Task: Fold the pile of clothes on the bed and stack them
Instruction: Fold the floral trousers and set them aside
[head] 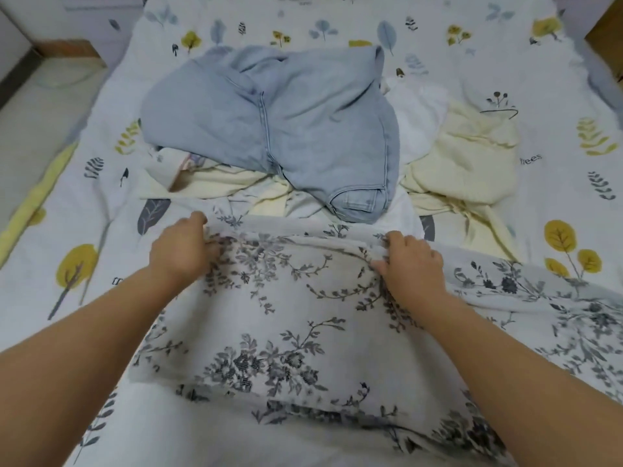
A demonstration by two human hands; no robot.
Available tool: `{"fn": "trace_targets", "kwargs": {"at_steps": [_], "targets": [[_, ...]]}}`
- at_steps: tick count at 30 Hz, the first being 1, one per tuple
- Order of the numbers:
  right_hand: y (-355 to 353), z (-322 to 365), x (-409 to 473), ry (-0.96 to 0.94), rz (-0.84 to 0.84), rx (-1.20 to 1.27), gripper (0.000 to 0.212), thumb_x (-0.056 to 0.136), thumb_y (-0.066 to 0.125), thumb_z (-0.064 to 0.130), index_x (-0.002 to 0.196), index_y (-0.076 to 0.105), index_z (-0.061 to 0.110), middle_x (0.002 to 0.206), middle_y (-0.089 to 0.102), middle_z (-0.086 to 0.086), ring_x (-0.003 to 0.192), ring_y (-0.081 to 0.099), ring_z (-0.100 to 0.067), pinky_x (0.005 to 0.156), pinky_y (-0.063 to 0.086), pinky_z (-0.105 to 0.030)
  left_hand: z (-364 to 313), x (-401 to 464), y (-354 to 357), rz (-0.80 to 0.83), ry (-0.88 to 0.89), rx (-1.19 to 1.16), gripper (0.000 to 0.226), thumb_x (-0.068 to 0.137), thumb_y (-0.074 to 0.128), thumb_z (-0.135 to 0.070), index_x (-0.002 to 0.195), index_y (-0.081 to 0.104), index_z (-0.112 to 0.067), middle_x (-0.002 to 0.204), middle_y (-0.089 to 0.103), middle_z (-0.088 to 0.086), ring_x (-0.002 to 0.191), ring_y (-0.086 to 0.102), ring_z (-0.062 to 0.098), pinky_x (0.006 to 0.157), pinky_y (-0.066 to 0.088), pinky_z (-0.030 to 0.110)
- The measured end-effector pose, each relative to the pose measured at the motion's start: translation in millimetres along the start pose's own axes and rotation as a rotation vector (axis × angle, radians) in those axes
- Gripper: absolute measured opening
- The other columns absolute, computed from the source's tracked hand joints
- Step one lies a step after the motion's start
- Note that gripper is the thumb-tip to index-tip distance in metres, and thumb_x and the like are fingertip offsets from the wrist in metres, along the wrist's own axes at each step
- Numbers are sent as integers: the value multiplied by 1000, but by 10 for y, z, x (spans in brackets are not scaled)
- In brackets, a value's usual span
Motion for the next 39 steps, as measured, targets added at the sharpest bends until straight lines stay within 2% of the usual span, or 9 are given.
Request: {"fn": "trace_targets", "kwargs": {"at_steps": [3,10,16,18,22,29,32,36,39], "targets": [[240,-259,60,38,115,-68,54,87,55,51,127,40,19,122,49,-7,115,45,-28,95,36,-43,310,-81,614,209,-178,-108,52,86,65,-34,122,44,-3,118,56,21,105,54,39,85,44,42],[286,-470,58,-16,15,93,20,94,50,25,111,58,19,98,60,-6,88,55,-26,66,35,-31,497,3,757,54,-293,-292,38,89,58,-40,76,46,-7,78,54,14,81,54,35,69,41,38],[-159,-613,201,54,-306,412,24,89,56,39,78,51,18,58,50,3,56,45,-19,47,26,-28,617,84,187,-405,-264,-475,30,92,55,-26,82,47,1,70,47,12,70,45,29,62,30,34],[-123,-647,319,141,-287,430,31,84,62,45,94,54,16,70,56,2,65,49,-19,54,34,-31,631,136,279,-343,-313,-450,31,91,57,-31,87,49,-1,77,54,15,77,52,34,62,36,37],[221,-698,483,236,-40,88,64,81,58,59,124,47,12,118,53,-15,111,46,-34,90,37,-44,756,100,778,-11,-517,-315,59,92,49,-47,121,44,4,120,53,28,111,50,44,92,41,46],[266,-675,447,149,3,81,55,92,27,60,80,50,12,76,59,-9,76,55,-29,77,37,-39,847,-168,833,72,-372,-235,52,91,46,-51,68,43,-4,80,57,18,78,51,33,69,36,36],[148,-625,398,89,26,80,59,93,33,57,64,52,10,65,58,-10,63,53,-27,54,37,-31,876,-299,510,-34,-269,-278,47,90,53,-45,73,47,-2,67,50,11,71,47,30,65,31,35],[-189,-642,393,75,-30,76,61,86,42,63,65,63,10,56,55,-4,52,45,-18,47,30,-26,1252,-598,186,-38,-240,-241,41,87,55,-46,68,56,-11,63,53,3,69,48,28,64,34,36],[-218,-359,365,13,-118,140,61,83,47,63,53,50,10,50,50,-6,51,46,-22,45,25,-29,1553,-758,206,20,-308,-165,45,88,53,-46,64,57,-9,62,56,8,65,50,29,61,35,37]]}}
Point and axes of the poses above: each hand's wrist, its own x-axis towards the middle knuckle, its own y-axis out of the palm, z = x × y, the point moved 9 cm from there along x, towards the middle knuckle
